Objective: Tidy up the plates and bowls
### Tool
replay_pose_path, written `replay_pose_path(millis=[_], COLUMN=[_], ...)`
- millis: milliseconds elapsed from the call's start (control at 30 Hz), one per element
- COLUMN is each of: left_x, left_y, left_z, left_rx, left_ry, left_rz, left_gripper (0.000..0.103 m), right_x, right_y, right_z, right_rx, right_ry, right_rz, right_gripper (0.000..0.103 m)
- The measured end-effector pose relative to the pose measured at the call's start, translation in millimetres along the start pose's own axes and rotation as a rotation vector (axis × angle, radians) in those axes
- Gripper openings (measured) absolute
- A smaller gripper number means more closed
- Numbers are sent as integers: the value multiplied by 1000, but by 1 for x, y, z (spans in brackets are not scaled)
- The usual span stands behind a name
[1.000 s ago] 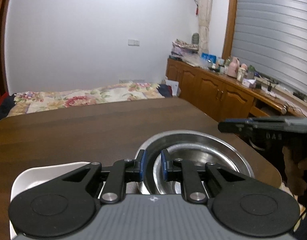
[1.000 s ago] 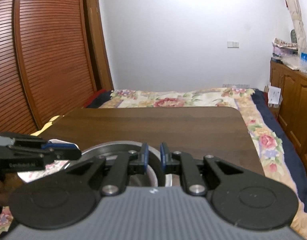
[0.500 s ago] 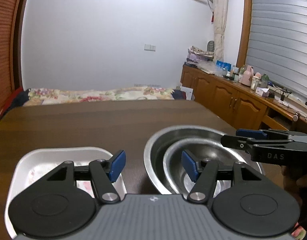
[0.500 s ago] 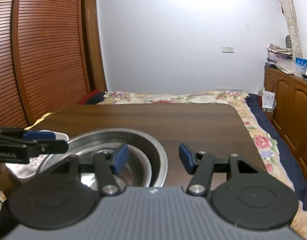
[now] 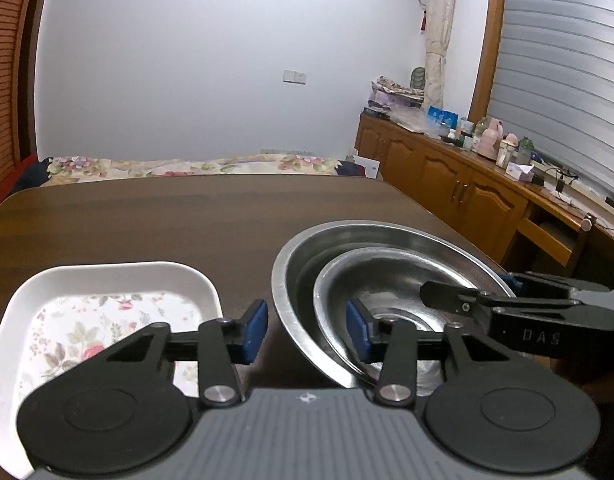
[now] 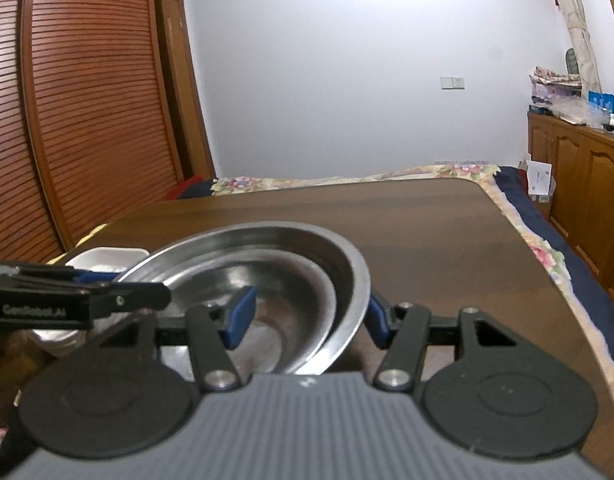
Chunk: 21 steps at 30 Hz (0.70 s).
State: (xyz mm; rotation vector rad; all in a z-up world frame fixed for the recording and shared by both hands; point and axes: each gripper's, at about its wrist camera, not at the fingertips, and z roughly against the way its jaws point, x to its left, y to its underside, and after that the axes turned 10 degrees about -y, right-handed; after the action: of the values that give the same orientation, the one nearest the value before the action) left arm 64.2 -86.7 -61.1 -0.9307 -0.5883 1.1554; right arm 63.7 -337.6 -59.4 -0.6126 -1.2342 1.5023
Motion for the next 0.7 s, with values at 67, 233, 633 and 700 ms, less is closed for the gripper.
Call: replay_pose_path(millis=[67,233,633,700], left_x=[-2,-4,-5,-6], left_y=[0,2,0,-1], left_z=[-1,-2,2,4], left_rx=[3,6,10,7], left_ry=[2,11,17,19], left_rz=[1,-8,0,1], left_gripper=[39,39,32,32], right_x=[1,6,-1,-1], right_y=[1,8,7,6], right_z=[0,0,-1,-1], right_rx=[-4,-14,-17,-14], right_ry=[3,10,39,45], right_rz=[-5,-12,-66,-72], right_gripper=[58,55,33,32])
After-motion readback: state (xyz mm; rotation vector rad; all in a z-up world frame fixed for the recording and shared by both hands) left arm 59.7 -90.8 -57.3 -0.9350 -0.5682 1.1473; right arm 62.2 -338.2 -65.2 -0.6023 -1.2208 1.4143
